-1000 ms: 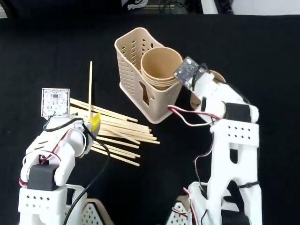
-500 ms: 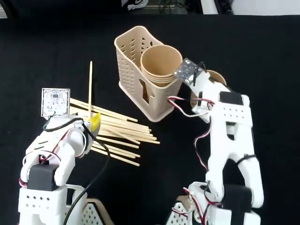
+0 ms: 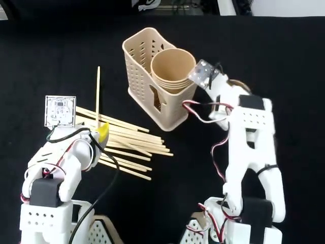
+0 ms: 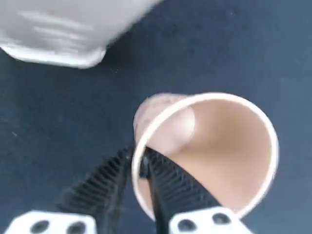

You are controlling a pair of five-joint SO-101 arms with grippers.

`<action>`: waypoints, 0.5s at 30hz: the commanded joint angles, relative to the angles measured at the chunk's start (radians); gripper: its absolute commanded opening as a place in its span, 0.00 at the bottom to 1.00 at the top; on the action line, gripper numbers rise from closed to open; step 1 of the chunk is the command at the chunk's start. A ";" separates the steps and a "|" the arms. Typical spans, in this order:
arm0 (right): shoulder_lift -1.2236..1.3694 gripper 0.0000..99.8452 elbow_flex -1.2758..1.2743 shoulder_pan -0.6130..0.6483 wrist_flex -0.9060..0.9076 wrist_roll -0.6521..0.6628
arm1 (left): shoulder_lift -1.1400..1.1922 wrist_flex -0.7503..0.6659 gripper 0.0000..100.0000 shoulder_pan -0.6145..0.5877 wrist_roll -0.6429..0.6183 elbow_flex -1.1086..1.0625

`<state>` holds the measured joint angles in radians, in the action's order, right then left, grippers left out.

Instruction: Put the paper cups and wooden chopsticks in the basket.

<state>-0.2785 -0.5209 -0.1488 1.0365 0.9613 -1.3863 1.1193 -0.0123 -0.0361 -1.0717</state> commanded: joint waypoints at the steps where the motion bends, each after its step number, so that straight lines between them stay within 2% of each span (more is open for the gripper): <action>1: -0.016 0.01 0.156 -0.051 0.100 -0.002 | -0.009 -0.015 0.23 0.013 0.008 0.005; 9: -0.151 0.01 0.329 -0.071 0.308 -0.031 | -0.009 -0.015 0.23 0.013 0.008 0.005; 15: -0.294 0.01 0.547 0.041 0.453 -0.157 | -0.009 -0.015 0.23 0.013 0.008 0.005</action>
<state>-0.4964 -0.1297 -0.1688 1.4246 0.8569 -1.3863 1.1193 -0.0123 -0.0361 -1.0717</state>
